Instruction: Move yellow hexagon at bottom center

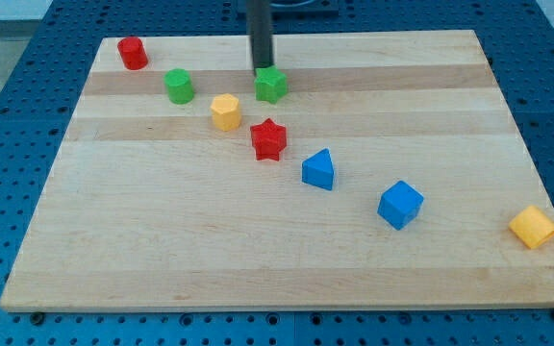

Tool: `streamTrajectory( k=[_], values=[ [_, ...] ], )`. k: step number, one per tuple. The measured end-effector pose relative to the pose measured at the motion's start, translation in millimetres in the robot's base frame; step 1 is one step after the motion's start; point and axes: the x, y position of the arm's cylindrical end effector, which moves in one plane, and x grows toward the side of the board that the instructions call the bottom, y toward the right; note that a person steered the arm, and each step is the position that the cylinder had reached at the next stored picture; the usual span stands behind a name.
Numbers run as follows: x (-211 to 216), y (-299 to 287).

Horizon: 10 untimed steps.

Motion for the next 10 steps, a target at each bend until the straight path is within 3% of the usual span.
streamTrajectory(
  k=[2,3,4,5,6,7,8,10],
  values=[
    [35.8,-71.1],
    [15.2,-97.2],
    [-27.4,-23.0],
    [22.2,20.6],
    [60.9,-14.3],
    [79.7,-60.5],
    [63.0,-63.6],
    [118.7,-152.3]
  ],
)
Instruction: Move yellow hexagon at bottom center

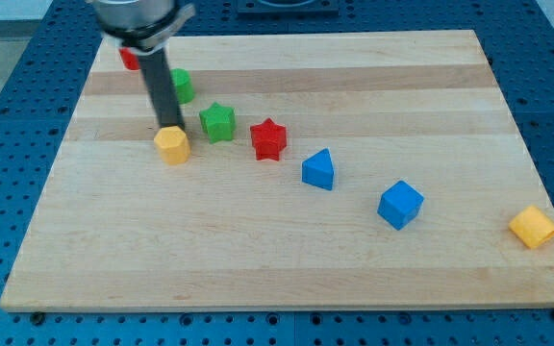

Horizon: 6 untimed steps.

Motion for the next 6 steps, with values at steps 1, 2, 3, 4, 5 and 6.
streamTrajectory(
  k=[1,2,3,4,5,6],
  values=[
    [45.9,-2.2],
    [69.7,63.1],
    [119.3,145.8],
    [119.1,143.2],
    [141.5,131.1],
    [153.0,119.2]
  ],
)
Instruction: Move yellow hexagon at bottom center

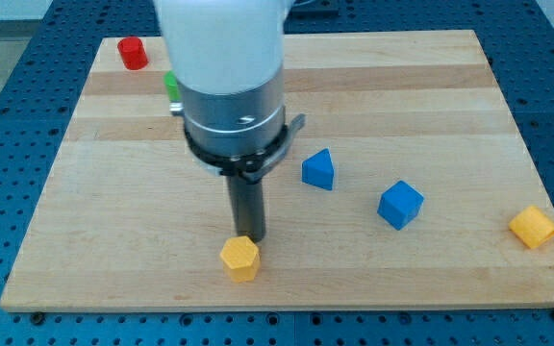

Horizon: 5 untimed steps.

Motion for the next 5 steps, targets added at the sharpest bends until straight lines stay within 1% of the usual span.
streamTrajectory(
  k=[1,3,4,5],
  values=[
    [17.1,-10.7],
    [27.7,-74.9],
    [52.2,-3.1],
    [63.3,108.7]
  ],
)
